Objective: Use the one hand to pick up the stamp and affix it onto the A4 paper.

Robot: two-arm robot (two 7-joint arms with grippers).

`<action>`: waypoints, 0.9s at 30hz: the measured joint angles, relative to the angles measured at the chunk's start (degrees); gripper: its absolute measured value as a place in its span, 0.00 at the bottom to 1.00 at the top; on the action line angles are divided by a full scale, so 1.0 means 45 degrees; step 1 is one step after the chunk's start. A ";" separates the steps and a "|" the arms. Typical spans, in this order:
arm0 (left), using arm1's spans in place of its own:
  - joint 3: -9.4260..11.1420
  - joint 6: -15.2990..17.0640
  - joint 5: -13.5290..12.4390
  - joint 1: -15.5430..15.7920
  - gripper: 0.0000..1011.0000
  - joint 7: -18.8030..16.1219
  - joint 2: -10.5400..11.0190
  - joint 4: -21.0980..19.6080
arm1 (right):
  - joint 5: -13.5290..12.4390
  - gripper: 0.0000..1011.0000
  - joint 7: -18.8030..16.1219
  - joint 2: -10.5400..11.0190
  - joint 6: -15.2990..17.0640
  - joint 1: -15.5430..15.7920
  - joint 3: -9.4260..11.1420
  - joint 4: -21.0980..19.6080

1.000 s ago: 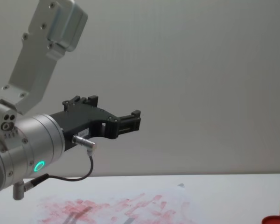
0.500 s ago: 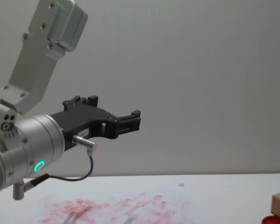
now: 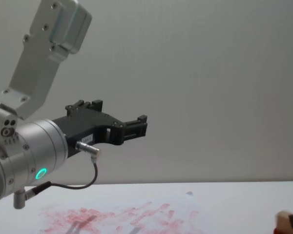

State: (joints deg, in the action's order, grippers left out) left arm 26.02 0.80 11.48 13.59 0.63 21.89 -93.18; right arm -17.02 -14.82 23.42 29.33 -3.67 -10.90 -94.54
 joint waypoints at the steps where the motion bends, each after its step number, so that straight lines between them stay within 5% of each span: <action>1: 0.0001 0.0000 0.0000 0.0000 0.99 0.0000 0.0001 0.0000 | 0.0012 0.29 -0.0014 -0.0009 0.0014 -0.0021 -0.0010 0.0019; 23: 0.0001 0.0000 0.0000 0.0000 0.99 0.0000 0.0000 0.0000 | 0.0094 0.95 -0.0126 -0.0077 0.0095 -0.0164 -0.0067 0.0152; 27: 0.0000 0.0000 0.0000 0.0000 0.99 0.0001 0.0000 0.0000 | 0.0099 0.99 -0.0131 -0.0080 0.0100 -0.0170 -0.0072 0.0157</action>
State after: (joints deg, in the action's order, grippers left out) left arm 26.02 0.80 11.48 13.58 0.63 21.89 -93.18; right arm -16.57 -15.41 23.06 29.79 -4.43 -11.22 -93.83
